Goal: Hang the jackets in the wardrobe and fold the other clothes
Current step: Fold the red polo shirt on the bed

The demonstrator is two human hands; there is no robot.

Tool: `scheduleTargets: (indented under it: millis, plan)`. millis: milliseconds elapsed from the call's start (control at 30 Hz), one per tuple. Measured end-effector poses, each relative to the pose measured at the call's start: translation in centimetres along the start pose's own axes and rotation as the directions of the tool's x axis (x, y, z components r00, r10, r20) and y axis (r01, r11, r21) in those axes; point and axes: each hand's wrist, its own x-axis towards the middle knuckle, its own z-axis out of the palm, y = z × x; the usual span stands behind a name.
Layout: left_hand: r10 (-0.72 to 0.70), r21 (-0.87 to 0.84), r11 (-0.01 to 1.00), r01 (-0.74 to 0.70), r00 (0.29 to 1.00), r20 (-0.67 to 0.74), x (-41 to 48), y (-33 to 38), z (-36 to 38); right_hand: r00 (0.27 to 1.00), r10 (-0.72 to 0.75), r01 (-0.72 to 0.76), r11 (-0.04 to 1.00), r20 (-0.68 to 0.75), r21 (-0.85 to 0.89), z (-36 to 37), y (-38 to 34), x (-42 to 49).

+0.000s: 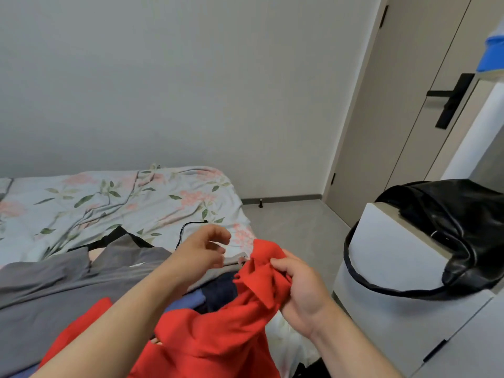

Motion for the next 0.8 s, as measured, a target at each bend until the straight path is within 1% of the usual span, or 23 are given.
scheduleTargets:
  millis: [33,67,100,133,167,200,233,300,367,400,433,500,533,600,667,733,767,800]
  plan:
    - [0.012,0.086,0.996,-0.020,0.995,0.100,0.4,-0.5,0.1,0.999,0.014,-0.015,1.000,0.047,0.020,0.1,-0.9,-0.2]
    - [-0.001,0.075,0.997,-0.018,0.969,0.249,0.7,-0.9,0.4,0.994,0.026,-0.029,0.999,0.103,0.025,0.1,-1.9,-0.3]
    - [-0.001,-0.001,1.000,0.002,0.906,0.423,0.8,-1.3,0.8,0.988,0.032,-0.034,0.999,0.151,0.011,0.3,-3.0,-0.5]
    - [0.021,-0.093,0.995,0.039,0.825,0.565,0.9,-1.6,1.4,0.982,0.027,-0.025,1.000,0.188,-0.012,0.4,-4.0,-0.5]
    - [0.046,-0.171,0.982,0.082,0.771,0.635,1.1,-1.8,2.0,0.976,0.017,-0.009,0.999,0.216,-0.039,0.5,-5.0,-0.6]
    - [0.053,-0.218,0.969,0.115,0.767,0.639,1.4,-1.6,2.7,0.971,0.013,0.003,0.998,0.239,-0.065,0.5,-5.9,-0.6]
    - [0.049,-0.251,0.959,0.127,0.804,0.593,1.7,-1.2,3.5,0.966,0.013,0.010,0.996,0.259,-0.086,0.4,-6.7,-0.6]
    - [0.057,-0.321,0.942,0.102,0.891,0.451,2.7,-0.7,4.9,0.958,0.021,0.012,0.994,0.287,-0.113,0.5,-8.4,-1.1]
    - [0.037,-0.395,0.912,0.112,0.936,0.349,3.5,0.4,5.9,0.928,0.035,0.009,0.993,0.371,-0.116,0.9,-9.9,-1.7]
    - [0.059,-0.408,0.908,0.094,0.936,0.347,3.6,1.0,6.3,0.909,0.036,0.011,0.994,0.416,-0.108,1.2,-10.6,-2.0]
    - [0.111,-0.402,0.913,0.065,0.911,0.397,3.5,1.7,6.6,0.900,0.037,0.003,0.996,0.435,-0.091,1.5,-11.2,-2.1]
    - [0.199,-0.312,0.950,-0.026,0.821,0.535,3.0,3.2,6.8,0.906,0.041,-0.014,0.998,0.420,-0.066,1.8,-12.5,-2.2]
    - [0.216,-0.284,0.957,-0.061,0.802,0.557,2.7,4.1,6.6,0.913,0.035,-0.006,0.997,0.406,-0.072,2.1,-13.3,-2.3]
    - [0.194,-0.296,0.954,-0.040,0.835,0.514,2.3,6.0,5.4,0.915,0.017,0.026,0.994,0.403,-0.102,2.7,-15.0,-3.0]
    - [0.184,-0.338,0.941,-0.035,0.889,0.419,2.1,8.0,3.2,0.890,0.008,0.077,0.983,0.456,-0.167,3.1,-17.1,-3.9]
    - [0.204,-0.336,0.938,-0.088,0.922,0.329,1.7,10.7,0.6,0.851,0.024,0.139,0.953,0.525,-0.268,3.4,-19.1,-5.1]
    - [0.228,-0.313,0.940,-0.136,0.932,0.281,1.3,12.3,-0.5,0.843,0.039,0.165,0.931,0.537,-0.327,3.5,-20.0,-5.7]
    - [0.255,-0.283,0.941,-0.187,0.939,0.230,0.9,13.9,-1.6,0.850,0.054,0.183,0.903,0.525,-0.389,3.7,-20.8,-6.1]
